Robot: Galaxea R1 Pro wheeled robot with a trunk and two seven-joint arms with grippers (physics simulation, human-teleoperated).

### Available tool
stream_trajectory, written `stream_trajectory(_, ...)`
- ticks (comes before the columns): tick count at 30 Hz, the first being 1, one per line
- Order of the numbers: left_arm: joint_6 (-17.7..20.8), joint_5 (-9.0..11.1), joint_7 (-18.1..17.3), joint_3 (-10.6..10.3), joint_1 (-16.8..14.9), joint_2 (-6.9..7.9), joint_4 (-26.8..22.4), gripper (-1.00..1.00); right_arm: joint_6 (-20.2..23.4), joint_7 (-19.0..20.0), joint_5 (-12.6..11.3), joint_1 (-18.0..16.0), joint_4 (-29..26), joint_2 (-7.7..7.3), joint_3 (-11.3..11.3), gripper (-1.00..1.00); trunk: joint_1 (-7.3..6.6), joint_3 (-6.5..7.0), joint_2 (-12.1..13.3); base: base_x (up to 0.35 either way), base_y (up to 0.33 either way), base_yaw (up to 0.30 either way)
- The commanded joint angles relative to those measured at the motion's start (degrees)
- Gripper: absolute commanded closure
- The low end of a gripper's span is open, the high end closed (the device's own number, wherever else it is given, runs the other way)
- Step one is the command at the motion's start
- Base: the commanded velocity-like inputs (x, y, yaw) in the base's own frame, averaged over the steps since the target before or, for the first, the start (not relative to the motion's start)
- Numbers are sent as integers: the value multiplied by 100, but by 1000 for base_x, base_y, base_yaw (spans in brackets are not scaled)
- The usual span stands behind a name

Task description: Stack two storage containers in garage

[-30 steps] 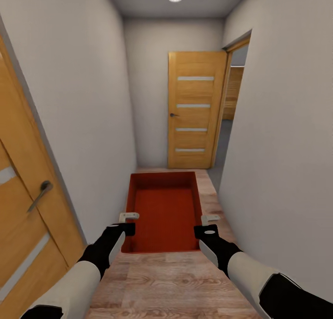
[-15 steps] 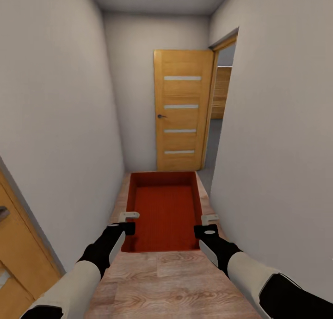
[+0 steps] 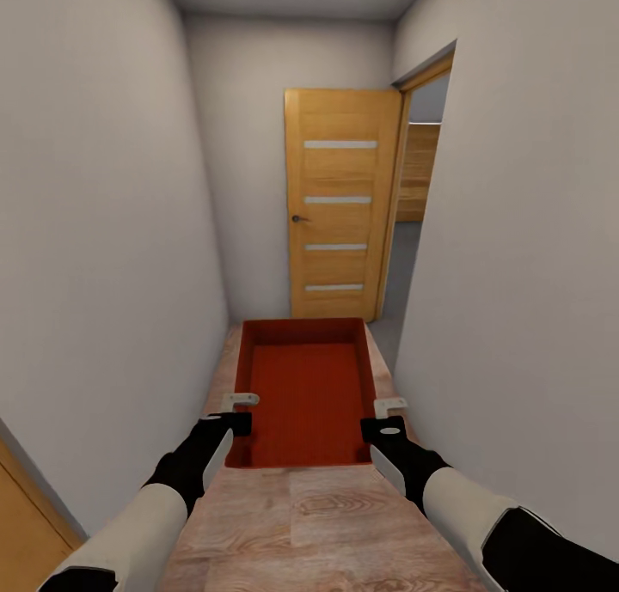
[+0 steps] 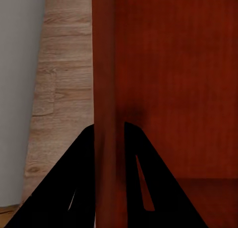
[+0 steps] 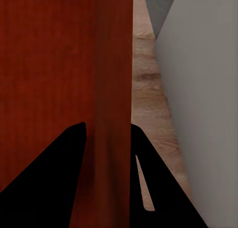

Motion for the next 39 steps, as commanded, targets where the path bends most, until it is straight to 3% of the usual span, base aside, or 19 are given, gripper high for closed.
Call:
stream_trajectory(1,21,84,64,-37,-1,0,355,100,-72,-402,156,-13,-21,0,-133,100,7,-12,-13,323,0,0)
stream_trajectory(39,21,84,62,-40,-1,0,355,100,-78,-402,156,-13,-21,-2,-133,100,7,-12,-13,323,0,0)
